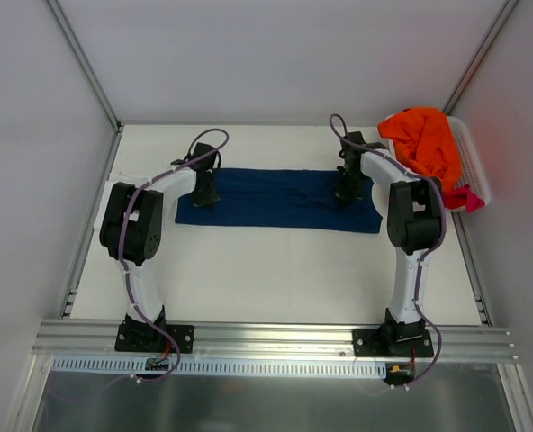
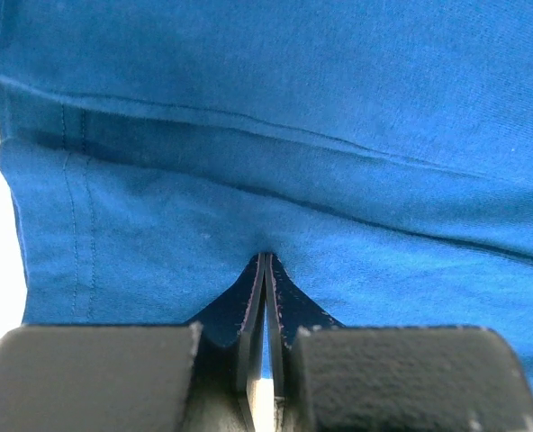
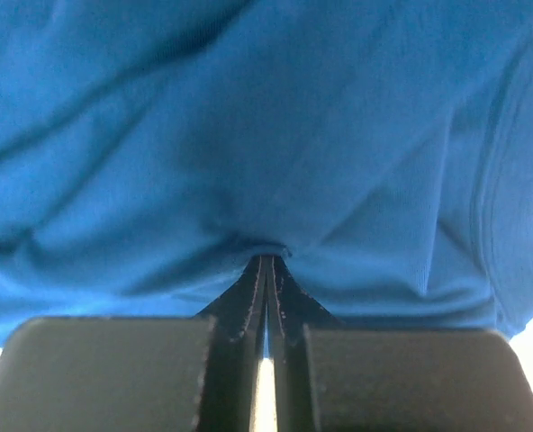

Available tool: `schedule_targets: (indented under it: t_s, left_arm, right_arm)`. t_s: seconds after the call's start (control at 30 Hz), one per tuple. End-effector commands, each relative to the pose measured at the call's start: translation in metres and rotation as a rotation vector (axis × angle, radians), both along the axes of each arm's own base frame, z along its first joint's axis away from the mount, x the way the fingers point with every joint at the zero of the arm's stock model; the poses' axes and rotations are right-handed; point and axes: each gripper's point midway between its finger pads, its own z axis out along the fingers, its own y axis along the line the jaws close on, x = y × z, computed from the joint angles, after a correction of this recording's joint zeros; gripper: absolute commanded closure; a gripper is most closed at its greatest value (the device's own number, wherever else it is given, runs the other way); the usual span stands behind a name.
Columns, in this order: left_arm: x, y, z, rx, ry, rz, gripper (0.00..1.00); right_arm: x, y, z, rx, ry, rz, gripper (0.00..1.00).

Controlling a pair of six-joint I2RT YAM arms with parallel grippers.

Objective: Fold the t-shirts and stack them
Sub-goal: Rotate the tshirt 90 degrees

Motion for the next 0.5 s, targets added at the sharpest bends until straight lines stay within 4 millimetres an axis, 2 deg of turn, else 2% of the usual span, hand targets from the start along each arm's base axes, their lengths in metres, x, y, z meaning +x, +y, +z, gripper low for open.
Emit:
schedule_targets:
  t_s: [0.0,0.07,0.13,0.17,0.23,0.27,0.3,0.37,0.4,0.47]
  left_arm:
    - [-0.036,-0.001,-0.016,-0.034,0.100,0.046,1.00]
    - [-0.052,-0.002,-0.020,-0.032,0.120,0.061,1.00]
    - [-0.060,-0.006,-0.013,-0.038,0.104,0.059,1.00]
    - [-0.071,-0.005,-0.017,-0.034,0.123,0.070,1.00]
    - [-0.079,-0.013,-0.009,-0.040,0.097,0.059,1.00]
    - [-0.090,-0.013,-0.013,-0.038,0.111,0.070,1.00]
    - [-0.093,-0.015,-0.007,-0.043,0.090,0.071,1.00]
    - [-0.108,-0.022,-0.006,-0.052,0.087,0.068,1.00]
    - [-0.113,-0.025,-0.007,-0.054,0.087,0.068,1.00]
    - [-0.132,-0.031,-0.012,-0.056,0.096,0.071,1.00]
  right_arm:
    - [0.006,-0.001,-0.001,-0.029,0.032,-0.019,0.99]
    - [0.013,0.001,-0.001,-0.025,0.027,-0.020,1.00]
    - [0.014,0.002,-0.005,-0.024,0.037,-0.021,0.99]
    - [0.016,0.003,-0.005,-0.022,0.037,-0.024,0.99]
    - [0.022,0.002,-0.004,-0.026,0.034,-0.025,0.99]
    - [0.024,0.001,-0.003,-0.027,0.031,-0.027,1.00]
    - [0.030,0.001,0.002,-0.025,0.019,-0.027,0.99]
    - [0.033,-0.001,0.001,-0.031,0.034,-0.027,1.00]
    - [0.045,0.000,0.011,-0.032,-0.001,-0.022,0.99]
    - [0.049,0.000,0.010,-0.039,0.018,-0.010,1.00]
